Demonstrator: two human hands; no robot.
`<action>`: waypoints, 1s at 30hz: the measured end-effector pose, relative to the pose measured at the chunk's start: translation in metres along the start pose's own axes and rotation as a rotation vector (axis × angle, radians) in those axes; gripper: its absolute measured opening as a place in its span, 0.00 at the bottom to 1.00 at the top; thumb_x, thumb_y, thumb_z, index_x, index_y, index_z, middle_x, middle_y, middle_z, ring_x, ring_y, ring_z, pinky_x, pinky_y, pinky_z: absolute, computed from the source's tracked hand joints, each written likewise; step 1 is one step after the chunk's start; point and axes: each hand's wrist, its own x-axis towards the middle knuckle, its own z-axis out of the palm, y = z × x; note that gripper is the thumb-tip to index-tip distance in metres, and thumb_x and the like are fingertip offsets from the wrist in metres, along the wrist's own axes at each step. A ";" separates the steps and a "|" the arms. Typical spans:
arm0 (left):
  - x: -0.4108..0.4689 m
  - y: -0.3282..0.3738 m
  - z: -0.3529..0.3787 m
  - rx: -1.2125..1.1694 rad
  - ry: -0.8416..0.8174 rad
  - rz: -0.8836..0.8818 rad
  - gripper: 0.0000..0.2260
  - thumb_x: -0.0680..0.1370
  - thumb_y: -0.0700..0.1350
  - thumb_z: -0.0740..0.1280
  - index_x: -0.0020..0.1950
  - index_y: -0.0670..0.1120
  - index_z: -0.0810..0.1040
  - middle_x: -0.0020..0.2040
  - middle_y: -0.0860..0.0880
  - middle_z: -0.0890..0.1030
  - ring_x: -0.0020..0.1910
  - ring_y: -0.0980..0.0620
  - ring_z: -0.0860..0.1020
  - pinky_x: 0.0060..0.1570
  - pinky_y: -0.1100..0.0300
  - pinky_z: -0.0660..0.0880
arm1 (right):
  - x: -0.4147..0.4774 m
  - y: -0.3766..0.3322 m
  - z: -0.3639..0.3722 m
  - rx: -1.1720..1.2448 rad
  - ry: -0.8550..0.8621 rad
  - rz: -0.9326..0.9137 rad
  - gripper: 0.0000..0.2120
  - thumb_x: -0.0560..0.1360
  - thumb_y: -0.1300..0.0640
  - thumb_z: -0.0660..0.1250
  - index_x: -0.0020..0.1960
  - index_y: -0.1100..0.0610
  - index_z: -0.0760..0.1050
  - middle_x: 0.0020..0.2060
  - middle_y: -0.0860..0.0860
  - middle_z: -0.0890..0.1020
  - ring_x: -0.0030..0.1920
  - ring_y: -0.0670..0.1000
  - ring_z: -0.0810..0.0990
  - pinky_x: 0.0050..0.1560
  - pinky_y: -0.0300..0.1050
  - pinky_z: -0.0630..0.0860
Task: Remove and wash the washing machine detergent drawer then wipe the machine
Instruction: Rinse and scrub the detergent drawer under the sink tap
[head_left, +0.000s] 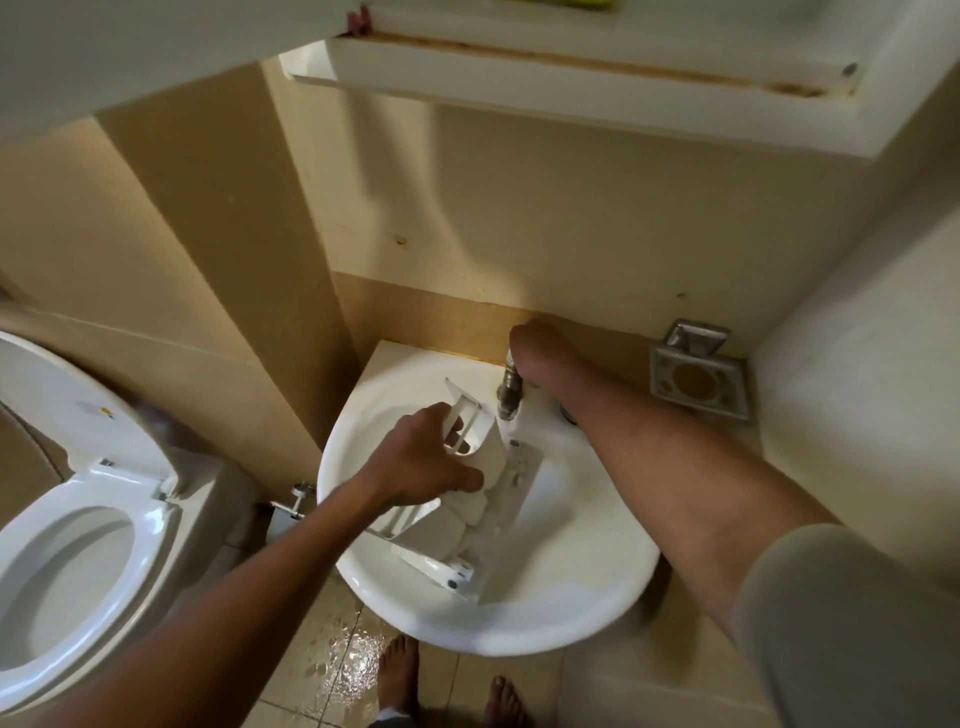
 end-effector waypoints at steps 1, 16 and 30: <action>0.000 -0.002 -0.001 0.027 -0.011 0.023 0.21 0.61 0.49 0.79 0.50 0.48 0.76 0.46 0.50 0.82 0.44 0.48 0.80 0.44 0.47 0.80 | 0.000 0.000 0.000 0.010 -0.002 0.003 0.08 0.77 0.64 0.65 0.54 0.62 0.79 0.54 0.59 0.81 0.54 0.57 0.81 0.53 0.45 0.76; -0.015 0.012 0.013 0.621 -0.252 0.374 0.31 0.69 0.40 0.73 0.72 0.51 0.71 0.66 0.54 0.80 0.61 0.47 0.78 0.51 0.58 0.72 | 0.001 0.003 0.001 0.042 0.015 0.015 0.09 0.77 0.63 0.65 0.55 0.64 0.79 0.54 0.58 0.80 0.53 0.57 0.80 0.50 0.44 0.75; -0.026 0.010 0.064 1.058 -0.193 0.625 0.27 0.75 0.39 0.66 0.74 0.46 0.66 0.65 0.44 0.78 0.61 0.40 0.76 0.62 0.45 0.72 | 0.003 0.001 0.003 0.029 0.001 0.017 0.07 0.76 0.64 0.66 0.52 0.64 0.79 0.52 0.58 0.80 0.51 0.57 0.81 0.49 0.44 0.75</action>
